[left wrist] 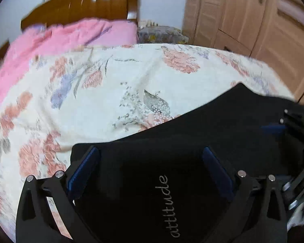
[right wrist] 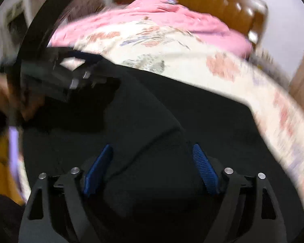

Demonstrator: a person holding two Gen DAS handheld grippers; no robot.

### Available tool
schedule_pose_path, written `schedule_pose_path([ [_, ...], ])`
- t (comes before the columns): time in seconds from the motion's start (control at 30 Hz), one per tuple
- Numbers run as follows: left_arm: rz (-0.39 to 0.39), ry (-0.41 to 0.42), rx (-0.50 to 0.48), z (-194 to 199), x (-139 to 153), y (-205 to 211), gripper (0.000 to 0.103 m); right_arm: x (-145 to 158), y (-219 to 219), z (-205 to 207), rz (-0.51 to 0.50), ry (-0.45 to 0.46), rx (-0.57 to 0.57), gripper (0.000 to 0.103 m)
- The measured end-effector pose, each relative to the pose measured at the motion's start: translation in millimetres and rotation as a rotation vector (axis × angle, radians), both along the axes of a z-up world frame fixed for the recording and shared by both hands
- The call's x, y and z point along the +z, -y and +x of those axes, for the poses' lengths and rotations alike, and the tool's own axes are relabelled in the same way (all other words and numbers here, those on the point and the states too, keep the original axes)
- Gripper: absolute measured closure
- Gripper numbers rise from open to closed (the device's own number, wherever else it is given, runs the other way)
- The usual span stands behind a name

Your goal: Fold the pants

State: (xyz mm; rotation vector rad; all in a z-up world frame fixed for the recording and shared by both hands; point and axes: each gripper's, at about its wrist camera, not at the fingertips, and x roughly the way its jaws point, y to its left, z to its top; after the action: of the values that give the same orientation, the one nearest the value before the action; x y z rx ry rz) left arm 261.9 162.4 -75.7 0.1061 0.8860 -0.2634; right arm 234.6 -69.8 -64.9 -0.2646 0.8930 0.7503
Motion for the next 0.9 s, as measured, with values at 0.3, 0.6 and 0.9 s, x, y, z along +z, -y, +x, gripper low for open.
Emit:
schedule_pose_path([
  [0.3,0.111,0.145,0.082,-18,18,8,0.002,24,16,-16,-0.009,0.059,-0.097,0.015],
  [0.6,0.195,0.189,-0.076,-77,13,86,0.002,-6,131,-41,-0.208,0.012,-0.400,0.013],
  [0.9,0.154,0.157,0.039,-83,25,82,0.002,42,279,-139,0.312,0.057,-0.616,0.011],
])
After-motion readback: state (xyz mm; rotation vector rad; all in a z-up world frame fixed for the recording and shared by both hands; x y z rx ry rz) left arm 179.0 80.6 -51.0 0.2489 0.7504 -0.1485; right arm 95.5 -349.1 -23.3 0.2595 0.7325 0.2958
